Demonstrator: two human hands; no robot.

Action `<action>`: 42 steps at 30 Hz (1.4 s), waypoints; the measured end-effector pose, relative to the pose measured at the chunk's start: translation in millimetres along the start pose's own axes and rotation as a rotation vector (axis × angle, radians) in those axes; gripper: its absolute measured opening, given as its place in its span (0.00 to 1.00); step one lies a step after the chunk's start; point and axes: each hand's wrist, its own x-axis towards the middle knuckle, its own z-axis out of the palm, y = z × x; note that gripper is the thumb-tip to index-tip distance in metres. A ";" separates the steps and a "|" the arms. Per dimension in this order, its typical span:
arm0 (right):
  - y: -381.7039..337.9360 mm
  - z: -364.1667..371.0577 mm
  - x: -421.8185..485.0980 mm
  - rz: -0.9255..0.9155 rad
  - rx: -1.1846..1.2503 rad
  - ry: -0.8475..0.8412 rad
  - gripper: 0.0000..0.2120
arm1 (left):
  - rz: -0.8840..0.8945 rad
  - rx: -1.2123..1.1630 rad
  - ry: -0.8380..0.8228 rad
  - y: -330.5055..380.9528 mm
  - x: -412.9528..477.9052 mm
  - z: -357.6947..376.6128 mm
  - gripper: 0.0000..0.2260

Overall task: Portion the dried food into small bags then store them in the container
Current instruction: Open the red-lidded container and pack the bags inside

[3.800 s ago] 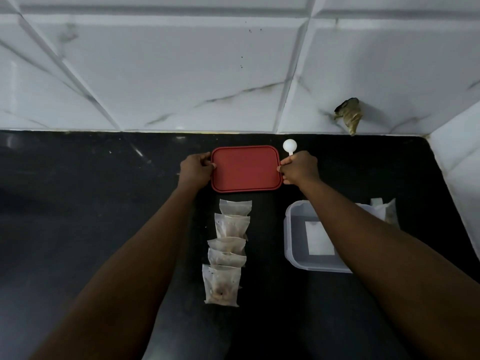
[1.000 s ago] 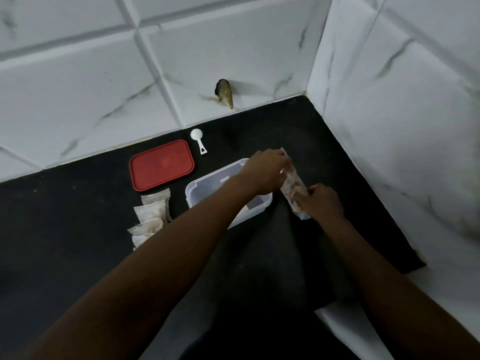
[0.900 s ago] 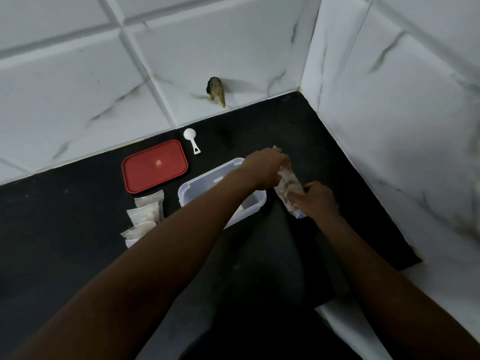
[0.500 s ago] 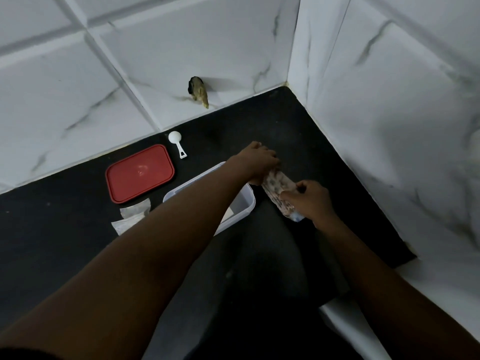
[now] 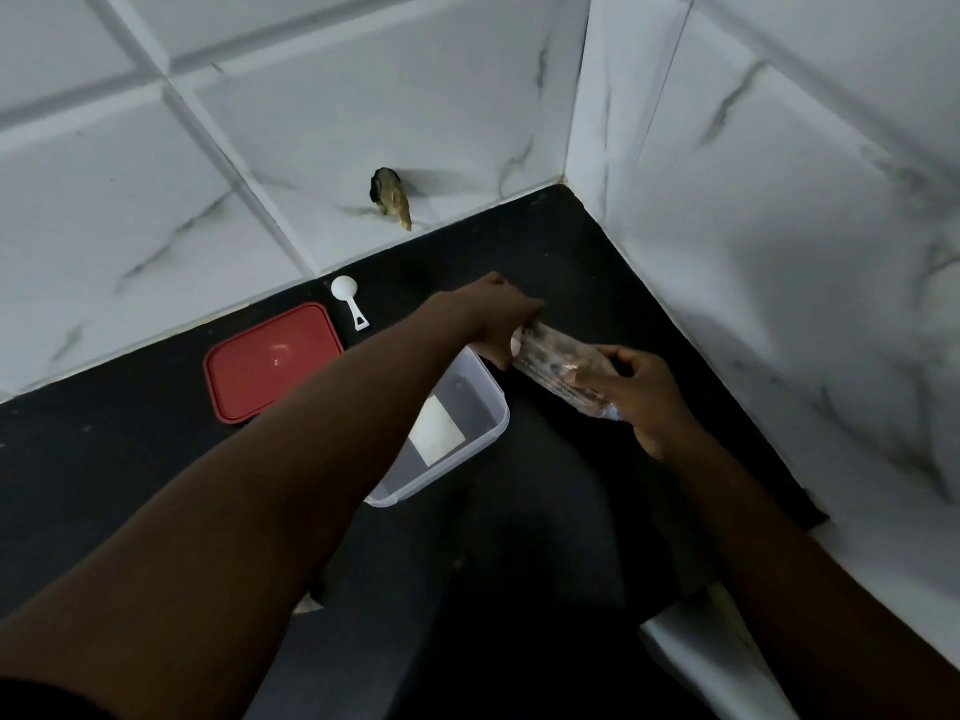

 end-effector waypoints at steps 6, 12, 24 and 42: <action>-48.1 -1.1 -11.7 -0.135 0.143 -0.132 0.19 | -0.021 -0.315 0.155 -22.8 -57.8 -39.2 0.23; -82.7 23.4 -11.0 -0.192 0.151 -0.177 0.16 | -0.188 -0.676 0.266 -30.8 -144.3 -21.8 0.11; -78.5 92.1 1.4 -0.183 -0.318 -0.479 0.12 | -0.482 -0.860 0.384 -29.2 -231.6 83.2 0.16; -89.2 136.9 -2.1 -0.723 -1.288 -0.446 0.12 | -0.570 -0.429 0.300 -5.6 -186.3 76.7 0.08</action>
